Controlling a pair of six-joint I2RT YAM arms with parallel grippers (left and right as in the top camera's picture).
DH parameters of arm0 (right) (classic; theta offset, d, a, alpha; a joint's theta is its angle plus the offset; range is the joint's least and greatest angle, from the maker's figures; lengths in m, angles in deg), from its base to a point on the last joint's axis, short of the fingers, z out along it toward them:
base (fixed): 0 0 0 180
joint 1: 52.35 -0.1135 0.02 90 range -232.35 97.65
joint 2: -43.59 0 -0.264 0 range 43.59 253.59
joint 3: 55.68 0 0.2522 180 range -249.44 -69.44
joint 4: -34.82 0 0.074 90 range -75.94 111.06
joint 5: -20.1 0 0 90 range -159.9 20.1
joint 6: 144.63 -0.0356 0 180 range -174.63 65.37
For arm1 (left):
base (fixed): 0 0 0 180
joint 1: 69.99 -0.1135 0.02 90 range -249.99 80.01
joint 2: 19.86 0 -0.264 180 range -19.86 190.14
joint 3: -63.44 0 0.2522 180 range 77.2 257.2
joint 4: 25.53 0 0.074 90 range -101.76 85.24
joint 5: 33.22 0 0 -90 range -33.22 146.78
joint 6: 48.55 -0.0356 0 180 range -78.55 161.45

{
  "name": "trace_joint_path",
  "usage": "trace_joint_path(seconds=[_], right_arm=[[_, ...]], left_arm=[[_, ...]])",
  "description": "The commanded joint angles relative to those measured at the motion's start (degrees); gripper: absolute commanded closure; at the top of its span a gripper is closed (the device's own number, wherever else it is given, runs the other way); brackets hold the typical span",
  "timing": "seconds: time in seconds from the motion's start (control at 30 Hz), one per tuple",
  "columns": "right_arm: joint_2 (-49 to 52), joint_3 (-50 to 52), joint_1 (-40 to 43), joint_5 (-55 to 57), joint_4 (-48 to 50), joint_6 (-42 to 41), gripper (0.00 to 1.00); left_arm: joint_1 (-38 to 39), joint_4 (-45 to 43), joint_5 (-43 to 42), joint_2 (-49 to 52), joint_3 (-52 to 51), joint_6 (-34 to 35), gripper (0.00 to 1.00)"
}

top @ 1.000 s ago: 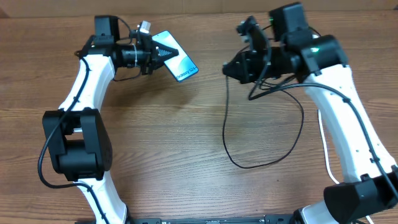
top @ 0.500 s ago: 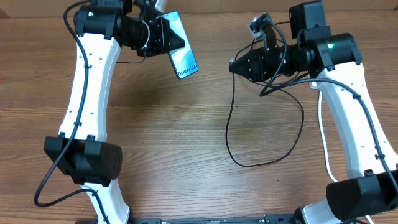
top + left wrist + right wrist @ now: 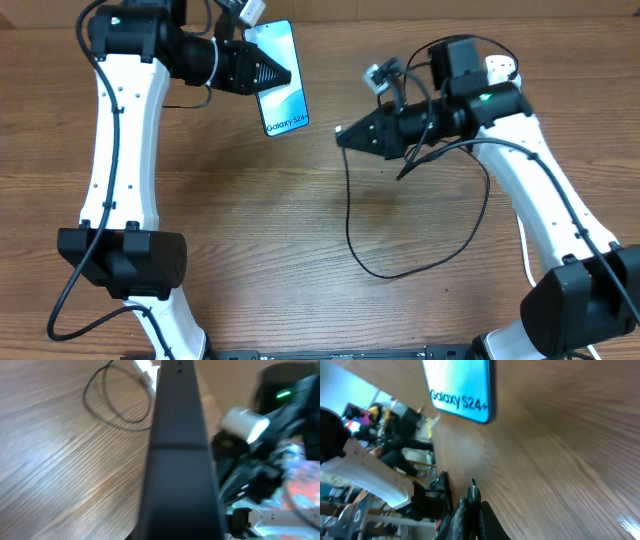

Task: Plug charger to phone and switch on socket
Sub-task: 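Lift the cable tip with the right gripper toward the phone's bottom edge, then align the USB-C tip under the phone's bottom port with the right gripper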

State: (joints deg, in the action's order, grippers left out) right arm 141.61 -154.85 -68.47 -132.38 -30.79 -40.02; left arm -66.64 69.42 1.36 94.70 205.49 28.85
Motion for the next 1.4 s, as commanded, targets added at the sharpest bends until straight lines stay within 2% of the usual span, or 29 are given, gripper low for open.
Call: trace_joint_path(seconds=[0.0, 0.27, 0.6, 0.83, 1.1, 1.37], right_arm=[[0.2, 3.3, -3.0, -6.4, 4.4, 0.7, 0.96], [0.2, 4.6, -6.4, -8.2, 12.5, -1.5, 0.96], [0.2, 4.6, -6.2, -8.2, 26.1, -17.3, 0.96], [0.2, 4.6, -5.6, -8.2, 29.2, -19.5, 0.96], [0.2, 4.6, -2.7, -11.0, 30.5, -23.0, 0.96], [0.2, 4.6, -3.5, -10.9, 32.5, -26.8, 0.96]], left_arm=[[-0.5, -0.5, -10.1, -1.4, 1.2, -5.0, 0.96], [-0.5, -0.7, -13.9, -1.4, 1.2, -4.3, 0.96], [-1.1, -8.3, -17.6, -1.0, 1.2, 6.2, 0.96], [-2.6, -8.5, -18.1, 0.3, 1.2, 11.9, 0.96], [-4.7, -5.9, -18.4, 2.2, 1.2, 11.5, 0.96], [-4.4, -6.8, -23.7, 4.3, 1.2, 11.3, 0.96]])
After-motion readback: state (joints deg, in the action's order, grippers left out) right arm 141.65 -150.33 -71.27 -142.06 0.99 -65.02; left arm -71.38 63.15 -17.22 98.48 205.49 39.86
